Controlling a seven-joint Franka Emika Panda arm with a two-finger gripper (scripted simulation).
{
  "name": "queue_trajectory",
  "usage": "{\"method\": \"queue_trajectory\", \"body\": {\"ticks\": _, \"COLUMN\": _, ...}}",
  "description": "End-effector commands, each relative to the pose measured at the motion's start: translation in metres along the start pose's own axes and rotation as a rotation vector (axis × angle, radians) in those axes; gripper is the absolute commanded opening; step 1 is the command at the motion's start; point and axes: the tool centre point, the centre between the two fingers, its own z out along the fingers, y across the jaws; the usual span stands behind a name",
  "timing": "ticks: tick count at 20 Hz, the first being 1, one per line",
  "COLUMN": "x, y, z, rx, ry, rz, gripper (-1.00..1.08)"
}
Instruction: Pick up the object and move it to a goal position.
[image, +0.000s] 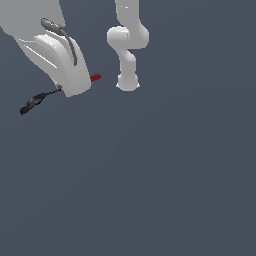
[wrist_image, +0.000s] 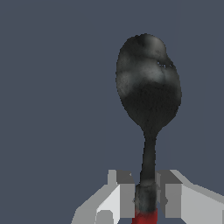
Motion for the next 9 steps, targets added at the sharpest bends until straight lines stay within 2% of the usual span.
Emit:
{"method": "queue_trajectory", "body": {"ticks": 1, "x": 0.0017, "y": 0.002, "z": -0.0083, "rx": -0.001, "ry": -0.001, "rz": -0.001, "gripper": -1.0}}
{"method": "queue_trajectory", "body": {"ticks": 9, "x": 0.0041, "y": 0.004, "z": -0.0177, "rx": -0.001, "ry": -0.001, "rz": -0.001, "gripper": -1.0}}
